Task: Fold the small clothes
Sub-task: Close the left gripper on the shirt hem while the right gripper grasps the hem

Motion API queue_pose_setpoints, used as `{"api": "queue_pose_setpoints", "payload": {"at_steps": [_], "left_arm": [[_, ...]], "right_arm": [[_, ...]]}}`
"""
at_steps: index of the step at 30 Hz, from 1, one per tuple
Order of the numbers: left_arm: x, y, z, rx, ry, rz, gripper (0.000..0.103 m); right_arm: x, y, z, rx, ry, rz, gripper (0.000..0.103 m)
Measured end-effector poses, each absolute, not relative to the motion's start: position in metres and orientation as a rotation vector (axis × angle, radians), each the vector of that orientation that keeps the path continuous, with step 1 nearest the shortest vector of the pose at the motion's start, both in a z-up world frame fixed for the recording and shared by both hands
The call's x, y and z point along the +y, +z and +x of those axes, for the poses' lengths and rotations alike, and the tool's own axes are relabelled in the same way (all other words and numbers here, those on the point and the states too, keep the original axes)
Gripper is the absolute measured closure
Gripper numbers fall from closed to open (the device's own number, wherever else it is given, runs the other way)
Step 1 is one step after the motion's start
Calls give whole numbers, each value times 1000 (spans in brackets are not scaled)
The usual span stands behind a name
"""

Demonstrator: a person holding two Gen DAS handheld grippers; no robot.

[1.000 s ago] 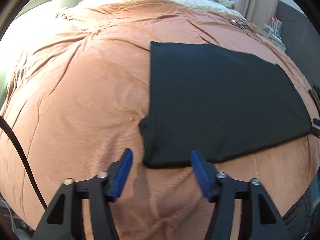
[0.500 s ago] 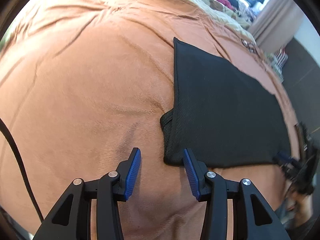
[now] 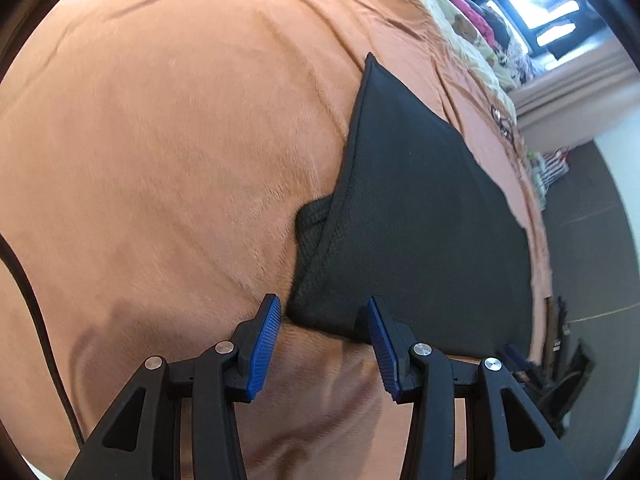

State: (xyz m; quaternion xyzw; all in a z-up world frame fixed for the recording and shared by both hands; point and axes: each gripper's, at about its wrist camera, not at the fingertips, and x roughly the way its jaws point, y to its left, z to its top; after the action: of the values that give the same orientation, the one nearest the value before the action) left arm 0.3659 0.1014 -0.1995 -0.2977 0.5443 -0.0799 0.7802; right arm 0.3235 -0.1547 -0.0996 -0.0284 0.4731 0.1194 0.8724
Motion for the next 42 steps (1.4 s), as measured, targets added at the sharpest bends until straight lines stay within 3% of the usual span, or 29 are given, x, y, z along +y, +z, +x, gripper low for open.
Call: {"api": "queue_pose_setpoints", "payload": {"at_steps": [7,10,15,18,22,42], "left_arm": [[100,-198,373,1140,-154,-668,57],[96,-193,373,1133,-124,-623,67],[96,-194,373,1132,-109,-602,86],[96,-195,373,1130,-108,-589,91],[95,-189,372,1113,-114,-554,93],[93,-173,370,1068,-155,-574,95]], "right_arm": [[-164,-94,321,981,254,8,54],[-163,-81,317,948,272,27,54],[-137,-75,321,943,343,33,70],[-124,-83,328,964,366,39,78],[-123,-98,333,1005,379,82,87],[-55,-96,336,1002,475,-16,89]]}}
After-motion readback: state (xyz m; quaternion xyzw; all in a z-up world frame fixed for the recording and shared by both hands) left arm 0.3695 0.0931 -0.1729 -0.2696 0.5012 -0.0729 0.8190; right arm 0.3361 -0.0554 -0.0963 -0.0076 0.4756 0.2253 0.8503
